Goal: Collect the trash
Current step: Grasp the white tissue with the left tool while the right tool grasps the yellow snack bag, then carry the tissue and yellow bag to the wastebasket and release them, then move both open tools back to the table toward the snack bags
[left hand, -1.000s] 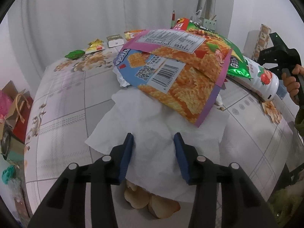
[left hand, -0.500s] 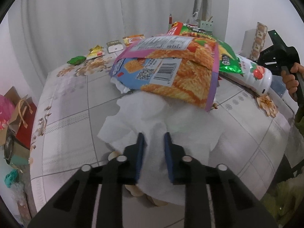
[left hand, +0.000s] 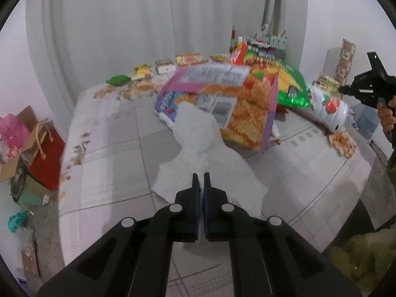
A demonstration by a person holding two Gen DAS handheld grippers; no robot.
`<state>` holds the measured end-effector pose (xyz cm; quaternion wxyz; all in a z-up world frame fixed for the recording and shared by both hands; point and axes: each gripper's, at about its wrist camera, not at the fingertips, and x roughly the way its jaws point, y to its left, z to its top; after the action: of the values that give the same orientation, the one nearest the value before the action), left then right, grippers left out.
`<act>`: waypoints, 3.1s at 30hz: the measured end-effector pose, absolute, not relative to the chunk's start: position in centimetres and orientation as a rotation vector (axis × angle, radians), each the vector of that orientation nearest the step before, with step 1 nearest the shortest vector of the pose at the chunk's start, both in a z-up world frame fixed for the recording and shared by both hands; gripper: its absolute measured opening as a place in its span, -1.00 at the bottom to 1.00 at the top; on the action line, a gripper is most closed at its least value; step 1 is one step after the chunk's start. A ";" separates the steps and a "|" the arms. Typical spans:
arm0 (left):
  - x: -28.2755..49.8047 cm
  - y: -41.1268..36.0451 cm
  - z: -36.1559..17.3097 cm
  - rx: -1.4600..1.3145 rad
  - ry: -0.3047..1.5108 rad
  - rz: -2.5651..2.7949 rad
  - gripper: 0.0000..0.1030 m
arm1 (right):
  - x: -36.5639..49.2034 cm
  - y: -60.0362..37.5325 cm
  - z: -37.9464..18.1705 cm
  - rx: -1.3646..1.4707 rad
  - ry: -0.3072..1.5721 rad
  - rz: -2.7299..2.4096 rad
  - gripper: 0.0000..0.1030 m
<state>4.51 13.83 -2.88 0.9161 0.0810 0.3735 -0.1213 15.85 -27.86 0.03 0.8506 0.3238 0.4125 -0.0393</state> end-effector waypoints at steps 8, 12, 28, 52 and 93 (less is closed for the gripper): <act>2.6 14.3 1.2 0.147 0.677 -0.257 -0.95 | 13.6 -29.1 0.9 0.718 0.813 -0.075 -0.95; 1.9 13.8 3.3 0.128 0.620 -0.293 -0.95 | 12.2 -30.0 1.5 0.736 0.781 -0.075 -0.95; 6.4 1.3 8.1 0.068 0.591 -0.675 -0.95 | 2.2 -38.1 1.7 0.872 0.614 -0.246 -0.95; 13.0 -48.9 -8.0 0.619 1.135 -1.165 -0.93 | -8.4 -51.7 -10.3 1.095 0.614 -0.732 -0.94; 13.2 -32.5 5.3 0.167 0.966 -1.211 0.52 | -8.3 -51.2 -8.3 1.051 0.536 -0.638 0.37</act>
<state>13.18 -32.45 5.34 0.7117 0.0751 0.4355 -0.5461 -8.35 -51.24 -8.30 0.7834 0.4871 0.2483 -0.2954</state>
